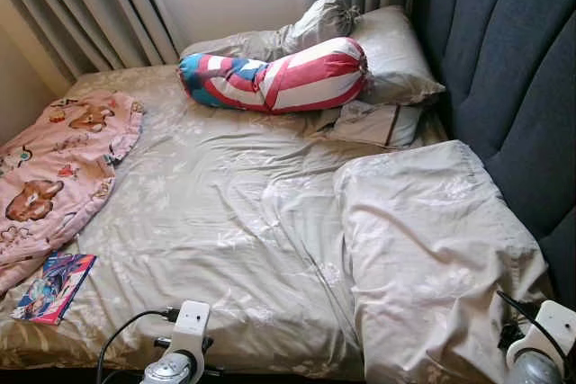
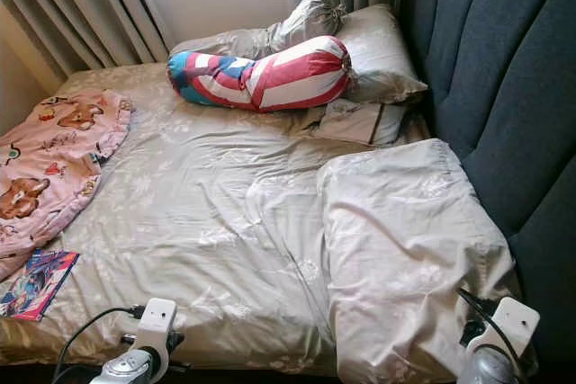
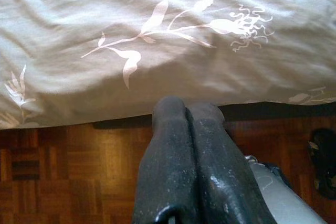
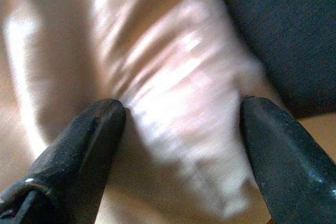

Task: Clean up the room

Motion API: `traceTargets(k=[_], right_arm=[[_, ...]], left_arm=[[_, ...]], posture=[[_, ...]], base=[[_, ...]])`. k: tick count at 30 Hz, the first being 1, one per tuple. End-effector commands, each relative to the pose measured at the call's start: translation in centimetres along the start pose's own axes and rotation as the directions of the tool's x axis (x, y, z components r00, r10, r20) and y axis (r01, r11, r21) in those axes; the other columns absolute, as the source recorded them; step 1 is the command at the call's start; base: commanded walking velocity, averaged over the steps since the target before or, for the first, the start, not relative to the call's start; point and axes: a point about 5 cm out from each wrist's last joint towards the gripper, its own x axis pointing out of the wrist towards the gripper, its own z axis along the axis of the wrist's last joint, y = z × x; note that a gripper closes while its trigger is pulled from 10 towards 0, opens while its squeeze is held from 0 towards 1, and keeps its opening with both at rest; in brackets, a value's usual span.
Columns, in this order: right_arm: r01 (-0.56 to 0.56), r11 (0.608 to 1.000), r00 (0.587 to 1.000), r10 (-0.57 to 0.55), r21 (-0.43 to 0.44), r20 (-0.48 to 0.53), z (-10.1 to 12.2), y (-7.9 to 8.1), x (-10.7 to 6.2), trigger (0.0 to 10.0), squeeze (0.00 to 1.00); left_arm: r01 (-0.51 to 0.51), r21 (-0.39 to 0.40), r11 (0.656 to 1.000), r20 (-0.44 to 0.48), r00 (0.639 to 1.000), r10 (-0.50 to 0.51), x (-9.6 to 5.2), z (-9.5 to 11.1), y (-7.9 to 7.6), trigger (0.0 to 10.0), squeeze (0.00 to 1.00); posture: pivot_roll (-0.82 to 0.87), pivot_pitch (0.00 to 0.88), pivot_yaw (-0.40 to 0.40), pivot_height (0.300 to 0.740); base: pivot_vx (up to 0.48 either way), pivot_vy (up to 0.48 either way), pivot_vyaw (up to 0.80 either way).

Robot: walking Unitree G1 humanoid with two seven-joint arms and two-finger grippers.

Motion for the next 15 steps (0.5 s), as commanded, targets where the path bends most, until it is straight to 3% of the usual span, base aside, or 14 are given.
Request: traceTargets(k=[1, 8, 14, 15], right_arm=[[-0.133, 0.991, 0.978, 0.126, -0.035, -0.166, -3.9, 2.5, -1.0, 10.0, 0.0], [-0.174, 0.983, 0.944, 0.148, -0.061, -0.294, -7.6, 3.2, -2.3, 10.0, 0.0], [-0.17, 0.983, 0.937, 0.14, -0.068, -0.32, -8.9, 3.0, -2.8, 10.0, 0.0], [-0.174, 0.983, 0.948, 0.153, -0.052, -0.278, -8.3, 3.2, -2.7, 10.0, 0.0]], left_arm=[[-0.005, 0.035, 0.999, -0.029, 1.0, 0.006, -0.2, -0.8, 0.6, 10.0, 0.0], [-0.005, 0.04, 0.999, -0.035, 0.999, 0.006, -0.3, -1.0, 0.6, 10.0, 0.0], [-0.006, 0.041, 0.999, -0.038, 0.999, 0.008, -0.3, -1.0, 0.5, 10.0, 0.0], [-0.006, 0.043, 0.999, -0.04, 0.999, 0.008, -0.2, -1.0, 0.4, 10.0, 0.0]], posture=[[-0.04, 0.055, 0.151, 0.74], [-0.04, 0.057, 0.154, 0.74], [-0.03, 0.057, 0.154, 0.74], [-0.03, 0.057, 0.154, 0.74]], base=[[0.0, 0.0, 0.0], [0.0, 0.0, 0.0], [0.0, 0.0, 0.0], [0.0, 0.0, 0.0]])
